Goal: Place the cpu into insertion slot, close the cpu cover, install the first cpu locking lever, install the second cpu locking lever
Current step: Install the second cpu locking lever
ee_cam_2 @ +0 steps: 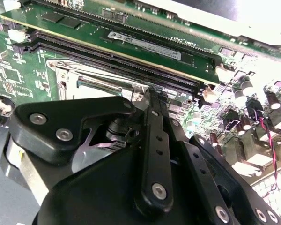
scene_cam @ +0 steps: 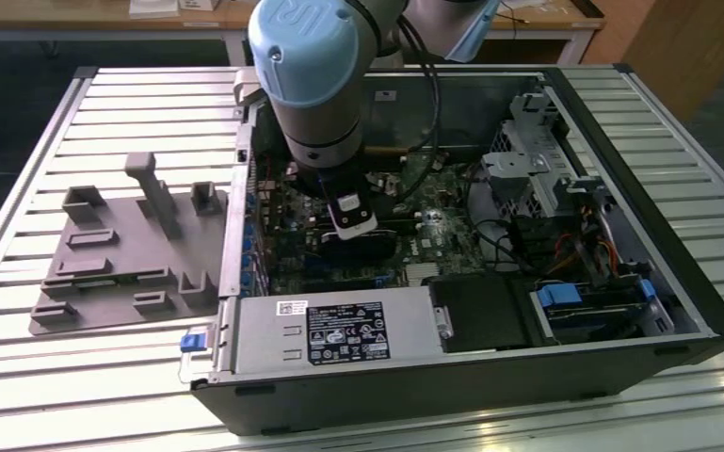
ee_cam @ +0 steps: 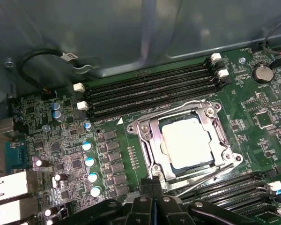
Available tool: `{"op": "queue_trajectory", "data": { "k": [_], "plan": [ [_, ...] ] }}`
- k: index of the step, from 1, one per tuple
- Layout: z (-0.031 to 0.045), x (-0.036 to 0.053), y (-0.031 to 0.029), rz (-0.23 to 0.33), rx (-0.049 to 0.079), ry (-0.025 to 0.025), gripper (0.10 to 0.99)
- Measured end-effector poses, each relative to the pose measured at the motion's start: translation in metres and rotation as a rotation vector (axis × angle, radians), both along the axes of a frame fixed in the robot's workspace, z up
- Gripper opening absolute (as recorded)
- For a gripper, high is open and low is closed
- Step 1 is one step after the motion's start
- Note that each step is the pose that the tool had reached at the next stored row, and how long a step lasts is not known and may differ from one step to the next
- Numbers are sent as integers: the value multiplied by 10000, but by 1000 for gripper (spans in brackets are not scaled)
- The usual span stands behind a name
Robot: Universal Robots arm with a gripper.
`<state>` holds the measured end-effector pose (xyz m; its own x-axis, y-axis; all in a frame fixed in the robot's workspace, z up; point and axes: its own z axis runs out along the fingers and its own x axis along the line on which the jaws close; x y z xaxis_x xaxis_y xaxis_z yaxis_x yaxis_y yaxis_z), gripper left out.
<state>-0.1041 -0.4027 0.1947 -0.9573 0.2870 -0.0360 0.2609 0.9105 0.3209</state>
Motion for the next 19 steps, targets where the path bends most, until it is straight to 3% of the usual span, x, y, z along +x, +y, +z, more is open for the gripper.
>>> {"op": "queue_trajectory", "data": {
  "k": [7, 19],
  "plan": [
    [67, 0, 0, 0, 0, 0, 102],
    [82, 81, -26, 0, 0, 9, 102]
  ]
}}
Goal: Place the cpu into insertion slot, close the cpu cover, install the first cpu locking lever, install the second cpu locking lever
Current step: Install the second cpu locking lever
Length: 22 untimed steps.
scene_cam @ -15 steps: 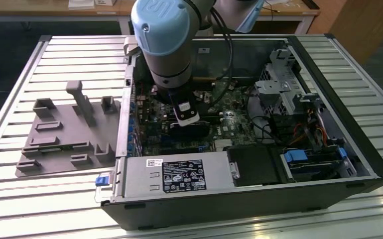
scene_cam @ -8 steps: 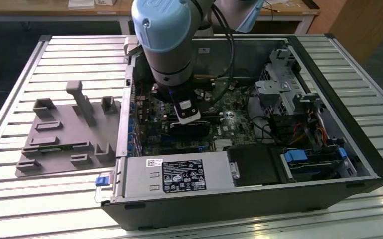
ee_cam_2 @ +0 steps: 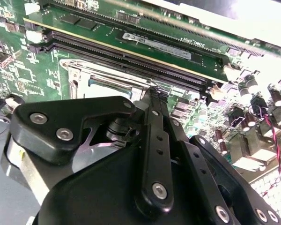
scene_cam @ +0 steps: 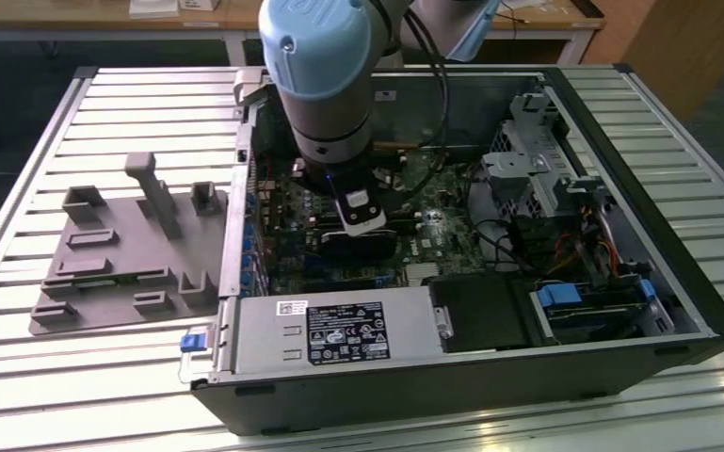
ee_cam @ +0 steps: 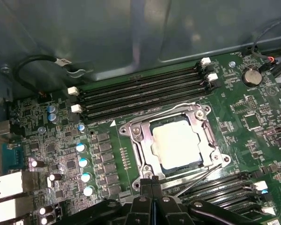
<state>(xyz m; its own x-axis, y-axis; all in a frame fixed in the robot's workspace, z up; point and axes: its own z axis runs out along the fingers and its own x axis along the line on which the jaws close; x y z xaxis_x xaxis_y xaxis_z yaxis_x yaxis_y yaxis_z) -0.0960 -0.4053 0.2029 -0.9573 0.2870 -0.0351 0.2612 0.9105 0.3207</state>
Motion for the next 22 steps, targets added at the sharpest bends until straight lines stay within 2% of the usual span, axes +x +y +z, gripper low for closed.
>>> {"op": "queue_trajectory", "data": {
  "k": [4, 10, 22],
  "plan": [
    [17, 0, -20, -2, -3, 1, 102],
    [87, 3, -21, 0, 3, 1, 102],
    [168, 87, -36, -46, 5, 25, 102]
  ]
}}
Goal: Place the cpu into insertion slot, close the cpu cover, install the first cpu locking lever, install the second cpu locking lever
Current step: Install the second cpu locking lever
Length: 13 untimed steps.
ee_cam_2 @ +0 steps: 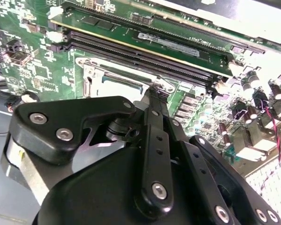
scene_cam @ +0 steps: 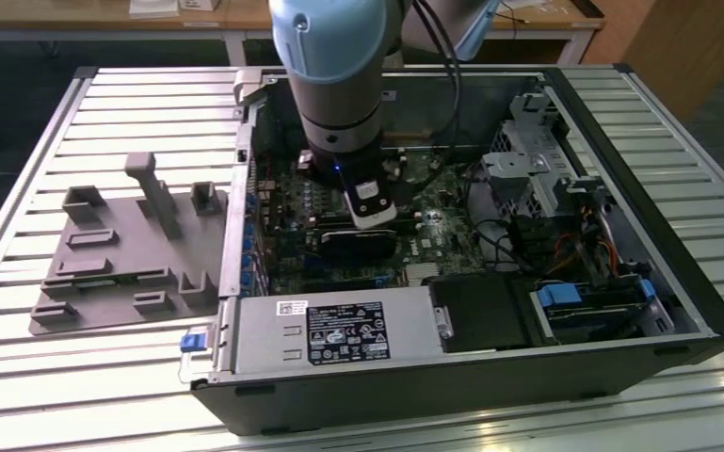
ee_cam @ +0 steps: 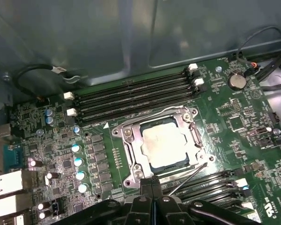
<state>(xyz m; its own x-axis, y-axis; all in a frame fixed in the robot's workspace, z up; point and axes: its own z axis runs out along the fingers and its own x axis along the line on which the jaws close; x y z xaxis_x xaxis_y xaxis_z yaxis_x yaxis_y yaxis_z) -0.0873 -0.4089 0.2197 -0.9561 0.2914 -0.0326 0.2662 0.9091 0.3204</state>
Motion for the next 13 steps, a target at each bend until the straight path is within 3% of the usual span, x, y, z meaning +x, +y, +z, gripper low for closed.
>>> {"op": "queue_trajectory", "data": {
  "k": [13],
  "plan": [
    [191, 10, 3, -55, -3, 1, 102]
  ]
}}
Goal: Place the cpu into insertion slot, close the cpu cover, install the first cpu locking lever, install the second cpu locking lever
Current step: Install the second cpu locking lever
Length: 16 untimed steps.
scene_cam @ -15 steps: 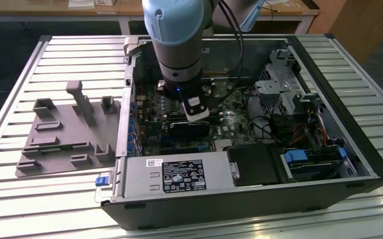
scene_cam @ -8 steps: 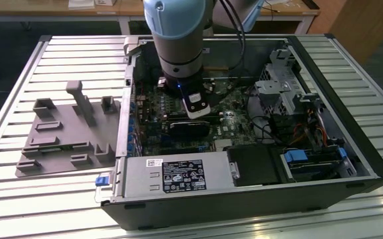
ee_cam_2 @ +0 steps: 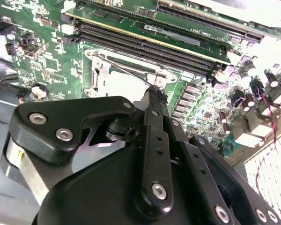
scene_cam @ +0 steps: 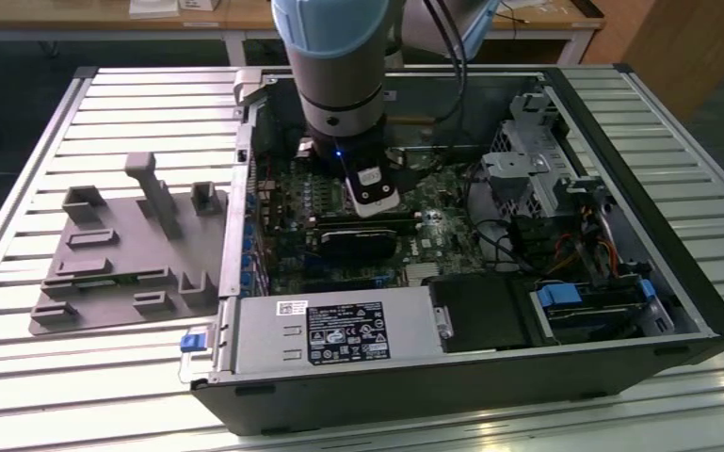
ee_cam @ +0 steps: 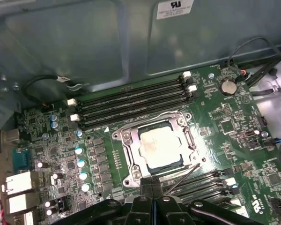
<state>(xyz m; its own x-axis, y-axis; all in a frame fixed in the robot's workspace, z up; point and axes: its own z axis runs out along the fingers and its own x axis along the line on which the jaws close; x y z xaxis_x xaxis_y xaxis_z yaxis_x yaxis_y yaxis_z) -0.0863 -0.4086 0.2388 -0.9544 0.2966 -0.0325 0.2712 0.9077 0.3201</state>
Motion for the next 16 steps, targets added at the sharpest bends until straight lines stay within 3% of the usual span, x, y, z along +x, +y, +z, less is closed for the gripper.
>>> {"op": "queue_trajectory", "data": {
  "k": [6, 10, 16],
  "plan": [
    [103, 0, 3, -31, -13, -2, 102],
    [131, 0, 4, -58, -60, -5, 102],
    [135, 47, 3, -215, -643, 13, 102]
  ]
}}
